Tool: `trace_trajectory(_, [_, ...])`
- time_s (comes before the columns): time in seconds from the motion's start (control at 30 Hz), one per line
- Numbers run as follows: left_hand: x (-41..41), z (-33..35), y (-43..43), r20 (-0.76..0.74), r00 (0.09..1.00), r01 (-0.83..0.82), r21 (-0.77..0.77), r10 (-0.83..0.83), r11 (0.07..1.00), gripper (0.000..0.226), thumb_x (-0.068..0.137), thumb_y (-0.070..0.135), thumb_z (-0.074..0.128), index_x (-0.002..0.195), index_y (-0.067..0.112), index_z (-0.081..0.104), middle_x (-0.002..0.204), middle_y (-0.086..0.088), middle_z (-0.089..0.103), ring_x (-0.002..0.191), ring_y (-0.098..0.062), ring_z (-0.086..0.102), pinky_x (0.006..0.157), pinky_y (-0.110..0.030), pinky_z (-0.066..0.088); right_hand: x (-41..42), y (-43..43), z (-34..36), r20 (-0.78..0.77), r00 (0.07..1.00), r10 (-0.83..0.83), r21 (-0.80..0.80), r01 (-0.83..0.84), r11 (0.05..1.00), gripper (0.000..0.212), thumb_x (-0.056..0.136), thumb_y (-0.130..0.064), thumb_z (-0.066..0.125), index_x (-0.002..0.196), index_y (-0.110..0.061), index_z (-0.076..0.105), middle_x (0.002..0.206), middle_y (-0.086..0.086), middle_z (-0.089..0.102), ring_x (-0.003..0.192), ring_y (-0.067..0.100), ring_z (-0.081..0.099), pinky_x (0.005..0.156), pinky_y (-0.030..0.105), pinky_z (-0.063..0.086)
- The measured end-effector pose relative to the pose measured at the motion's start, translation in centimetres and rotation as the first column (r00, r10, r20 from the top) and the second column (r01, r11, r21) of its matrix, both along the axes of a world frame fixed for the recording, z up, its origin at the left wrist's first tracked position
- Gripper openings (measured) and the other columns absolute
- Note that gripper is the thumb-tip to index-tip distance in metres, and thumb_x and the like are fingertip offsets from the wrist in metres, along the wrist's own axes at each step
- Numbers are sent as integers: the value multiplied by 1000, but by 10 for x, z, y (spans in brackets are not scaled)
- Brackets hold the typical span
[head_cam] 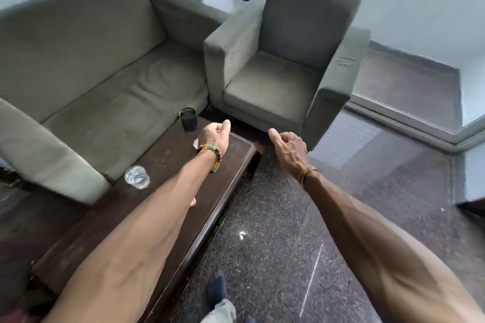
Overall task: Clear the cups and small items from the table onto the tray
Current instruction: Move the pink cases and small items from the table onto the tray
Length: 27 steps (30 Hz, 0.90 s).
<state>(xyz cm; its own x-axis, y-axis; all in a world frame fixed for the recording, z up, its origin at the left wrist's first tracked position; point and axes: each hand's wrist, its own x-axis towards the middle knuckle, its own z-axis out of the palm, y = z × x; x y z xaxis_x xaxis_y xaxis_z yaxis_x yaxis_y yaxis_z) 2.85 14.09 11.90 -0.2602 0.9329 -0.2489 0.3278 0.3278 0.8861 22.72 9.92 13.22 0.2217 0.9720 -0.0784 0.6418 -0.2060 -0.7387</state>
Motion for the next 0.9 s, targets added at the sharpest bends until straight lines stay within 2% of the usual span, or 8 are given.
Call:
trace_trajectory(0.13, [25,15,33,-109,992,61,0,-60,998,41,93,50,50,86,13,68,82,-5,71,87,-29,68,72,-28,47,29,24,7,-32,995,-97,27,98,995,63,97,-60,50,58,-10,48,57,-5,47,56,12,44,55,29,34])
trace_trajectory(0.27, [52,18,61,-71,990,120,-1,-120,993,44,94,47,51,91,7,68,94,-13,74,94,-34,68,88,-42,53,52,49,10,-52,991,-122,49,125,991,66,98,-60,48,62,-5,47,63,0,48,59,15,44,58,33,34])
trace_trajectory(0.33, [67,17,73,-89,986,137,-7,-138,990,44,93,48,51,95,8,69,97,-9,74,96,-32,68,90,-41,53,62,61,10,-61,990,-129,32,131,991,62,98,-60,48,59,-11,47,66,-3,51,61,13,46,57,31,34])
trace_trajectory(0.43, [88,12,93,-114,980,162,-22,-163,987,45,93,50,50,97,10,69,99,-6,74,96,-30,69,91,-41,52,82,82,0,-76,991,-115,-29,113,993,66,98,-62,47,71,-3,60,74,1,61,72,21,57,66,34,39])
trace_trajectory(0.6, [115,-1,121,-112,984,131,-61,-137,990,46,93,51,49,94,9,69,99,-7,74,97,-30,68,91,-41,52,109,114,-15,-213,977,6,-184,-46,982,79,93,-70,46,97,7,64,96,23,73,91,39,70,88,56,56])
trace_trajectory(0.73, [146,-5,152,-51,995,77,-80,-81,994,42,91,52,50,79,15,68,90,-4,75,92,-30,69,88,-42,55,132,158,-12,-187,981,53,-197,-90,976,67,94,-68,46,80,-3,58,79,16,64,77,34,60,87,56,54])
trace_trajectory(0.83, [154,-1,166,4,1000,18,-72,-17,997,40,89,53,52,73,20,66,85,1,75,91,-27,70,88,-42,55,138,190,-5,-182,980,78,-176,-111,978,74,93,-68,45,83,4,58,81,21,66,78,38,63,88,54,55])
trace_trajectory(0.9, [152,0,176,16,1000,-20,-79,21,997,39,89,52,52,74,19,66,84,3,75,92,-27,70,89,-43,55,137,208,-2,-194,975,109,-156,-140,978,63,93,-68,47,78,-7,56,76,14,58,74,32,56,87,56,53])
